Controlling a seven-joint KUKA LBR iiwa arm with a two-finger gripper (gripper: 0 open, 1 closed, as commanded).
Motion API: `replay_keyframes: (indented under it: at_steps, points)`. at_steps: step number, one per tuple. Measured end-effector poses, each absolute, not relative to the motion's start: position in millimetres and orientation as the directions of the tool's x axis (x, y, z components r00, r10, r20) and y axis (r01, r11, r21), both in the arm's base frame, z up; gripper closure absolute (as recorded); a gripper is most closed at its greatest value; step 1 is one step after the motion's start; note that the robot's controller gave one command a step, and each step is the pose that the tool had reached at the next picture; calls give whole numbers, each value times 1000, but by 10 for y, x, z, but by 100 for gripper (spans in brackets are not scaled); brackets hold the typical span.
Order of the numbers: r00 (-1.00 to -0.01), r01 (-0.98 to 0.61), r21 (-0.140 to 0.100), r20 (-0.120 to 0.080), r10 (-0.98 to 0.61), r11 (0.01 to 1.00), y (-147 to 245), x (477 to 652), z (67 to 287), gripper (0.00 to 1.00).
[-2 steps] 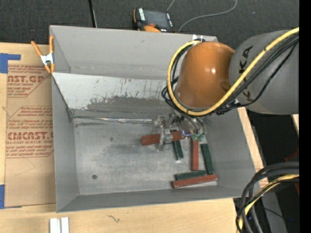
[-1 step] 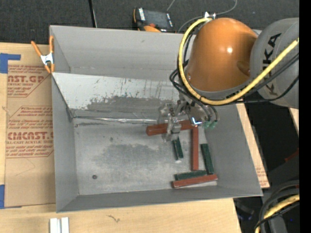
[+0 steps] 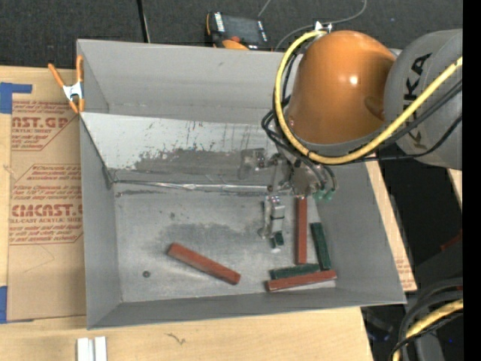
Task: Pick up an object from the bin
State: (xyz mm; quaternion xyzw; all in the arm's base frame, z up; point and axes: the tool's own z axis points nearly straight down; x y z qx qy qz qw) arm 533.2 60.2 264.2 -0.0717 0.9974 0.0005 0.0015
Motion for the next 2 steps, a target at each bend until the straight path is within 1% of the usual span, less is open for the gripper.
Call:
replay_keyframes:
  at_steps: [1, 2]
  points:
    - [-989, -150, 3, 8, -150, 989, 965, 4931, 1921, 0]
    - [-959, -282, 2, 1, -282, 959, 1481, 5473, 799, 0]
